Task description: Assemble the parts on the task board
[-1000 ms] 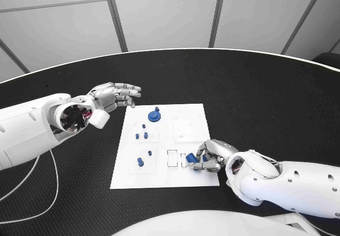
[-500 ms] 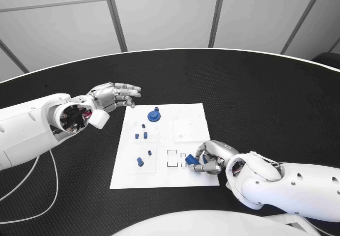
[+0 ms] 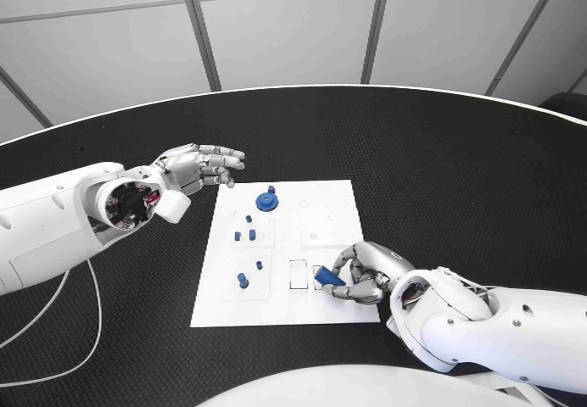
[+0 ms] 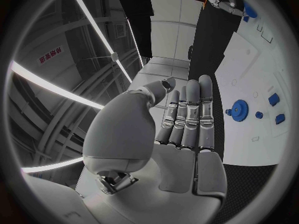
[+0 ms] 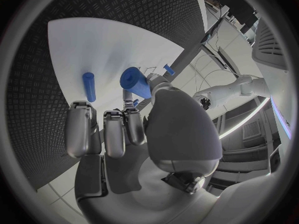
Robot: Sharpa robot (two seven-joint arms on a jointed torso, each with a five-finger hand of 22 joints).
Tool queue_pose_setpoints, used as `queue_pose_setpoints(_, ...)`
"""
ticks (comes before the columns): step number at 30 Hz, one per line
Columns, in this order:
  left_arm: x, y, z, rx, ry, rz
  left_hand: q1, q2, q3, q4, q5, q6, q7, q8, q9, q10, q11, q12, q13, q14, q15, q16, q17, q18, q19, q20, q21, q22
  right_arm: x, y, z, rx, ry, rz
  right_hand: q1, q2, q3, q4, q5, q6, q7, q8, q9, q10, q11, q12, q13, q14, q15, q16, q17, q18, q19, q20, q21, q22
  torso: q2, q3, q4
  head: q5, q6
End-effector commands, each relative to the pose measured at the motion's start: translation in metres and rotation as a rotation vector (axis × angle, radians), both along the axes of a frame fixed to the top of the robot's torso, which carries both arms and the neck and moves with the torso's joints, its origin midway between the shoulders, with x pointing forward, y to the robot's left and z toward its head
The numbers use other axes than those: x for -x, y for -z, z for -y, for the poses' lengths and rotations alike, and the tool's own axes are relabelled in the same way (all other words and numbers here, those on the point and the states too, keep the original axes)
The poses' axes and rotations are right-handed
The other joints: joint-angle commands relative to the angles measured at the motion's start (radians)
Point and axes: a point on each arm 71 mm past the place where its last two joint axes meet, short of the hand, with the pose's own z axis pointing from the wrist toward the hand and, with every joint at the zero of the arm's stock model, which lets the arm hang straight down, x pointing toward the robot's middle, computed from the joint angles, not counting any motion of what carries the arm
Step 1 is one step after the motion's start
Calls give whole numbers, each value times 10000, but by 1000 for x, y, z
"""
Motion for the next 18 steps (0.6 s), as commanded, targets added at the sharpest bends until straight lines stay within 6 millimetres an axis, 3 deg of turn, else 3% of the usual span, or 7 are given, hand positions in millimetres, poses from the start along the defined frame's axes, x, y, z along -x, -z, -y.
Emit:
queue_pose_setpoints(1, 0, 0, 0, 1, 6, -1, -30, 59, -35, 15, 24, -62, 153, 41, -8, -47, 3, 44, -16, -46, -10, -23, -10, 172, -20, 33, -47, -10, 0, -1, -1, -102, 40, 0, -120, 18, 94, -3, 82, 253, -168, 68, 40, 191, -84, 58, 1287, 982, -55, 35, 2273, -125, 562, -59, 48, 1000, 6, 3, -1, 3, 10)
queue_pose_setpoints(11, 0, 0, 2, 17, 61, -4, -30, 59, -35, 15, 24, -62, 153, 41, -8, -47, 3, 44, -16, -46, -10, -23, -10, 172, -20, 33, -47, -10, -7, -1, -13, -412, 10, -22, -582, -9, 331, 16, 148, 374, -215, 137, 92, 222, -124, 52, 1324, 986, -90, 44, 2291, -129, 565, -91, 64, 1030, 11, -13, 32, 30, 11)
queue_pose_setpoints(18, -1, 0, 4, 21, 90, -8, -30, 59, -35, 15, 24, -62, 153, 41, -8, -47, 3, 44, -16, -46, -10, -23, -10, 172, -20, 33, -47, -10, -17, 5, -24, -471, -26, -332, -979, -5, 501, 12, 113, 501, -283, 253, 182, 263, -175, 68, 1378, 990, -131, 53, 2309, -133, 573, -123, 85, 1063, 26, -54, 58, 61, 15)
